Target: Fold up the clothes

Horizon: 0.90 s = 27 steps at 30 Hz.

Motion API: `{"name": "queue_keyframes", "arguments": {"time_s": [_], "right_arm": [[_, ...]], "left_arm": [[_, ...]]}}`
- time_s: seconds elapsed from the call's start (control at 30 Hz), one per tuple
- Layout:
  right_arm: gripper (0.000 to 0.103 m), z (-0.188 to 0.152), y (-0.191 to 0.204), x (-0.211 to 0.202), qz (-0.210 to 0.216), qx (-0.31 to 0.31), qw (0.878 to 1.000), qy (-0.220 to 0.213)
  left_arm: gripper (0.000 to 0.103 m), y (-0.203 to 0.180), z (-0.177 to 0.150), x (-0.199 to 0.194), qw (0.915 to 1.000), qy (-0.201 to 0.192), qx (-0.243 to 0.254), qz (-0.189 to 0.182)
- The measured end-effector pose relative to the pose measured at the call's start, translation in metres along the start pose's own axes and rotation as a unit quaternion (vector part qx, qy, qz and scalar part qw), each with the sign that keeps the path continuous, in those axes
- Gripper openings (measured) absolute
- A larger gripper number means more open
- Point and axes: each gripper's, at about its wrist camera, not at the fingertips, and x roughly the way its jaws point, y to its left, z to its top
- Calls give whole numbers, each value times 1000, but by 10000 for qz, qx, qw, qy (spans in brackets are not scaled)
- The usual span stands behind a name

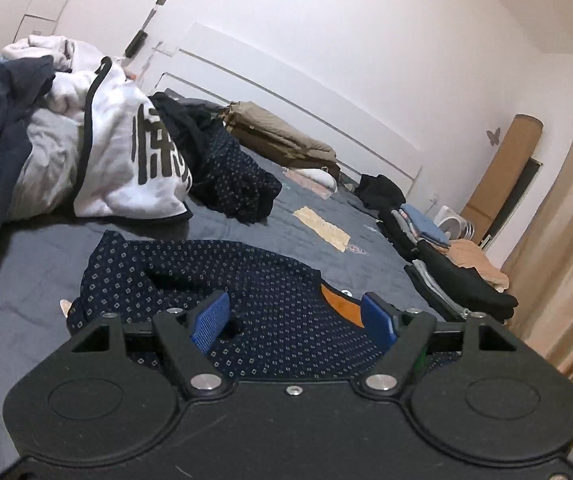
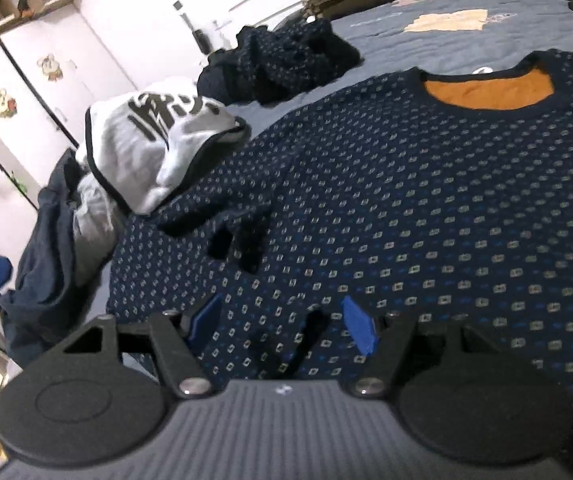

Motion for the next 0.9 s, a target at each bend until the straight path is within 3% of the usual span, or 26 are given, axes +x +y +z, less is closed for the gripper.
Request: {"name": "queue_keyframes", "arguments": {"time_s": [0.13, 0.23, 0.27, 0.47, 0.63, 0.73, 0.9], "right_arm": [[59, -4, 4, 8, -228, -169, 9996, -16], [16, -2, 5, 8, -281, -145, 9994, -109], [9, 0, 4, 7, -287, -53, 9995, -106], [5, 16, -10, -12, 132, 663, 9976, -174], [5, 58, -24, -58, 118, 868, 9927, -826], [4, 91, -46, -97, -144, 904, 9869, -1328], [4, 132, -105, -150, -962, 1060, 9729, -1815]], "left_arm": [[72, 0, 2, -2, 10000, -53, -33, -36], [72, 0, 2, -3, 10000, -56, -45, -5], [72, 2, 2, -2, 10000, -45, -67, 35], [72, 8, 4, -3, 9995, -71, -246, 200], [72, 10, 5, -4, 9993, -86, -287, 224], [72, 8, 3, -2, 9995, -46, -232, 228], [72, 4, -2, 2, 9996, 37, -112, 239]]}}
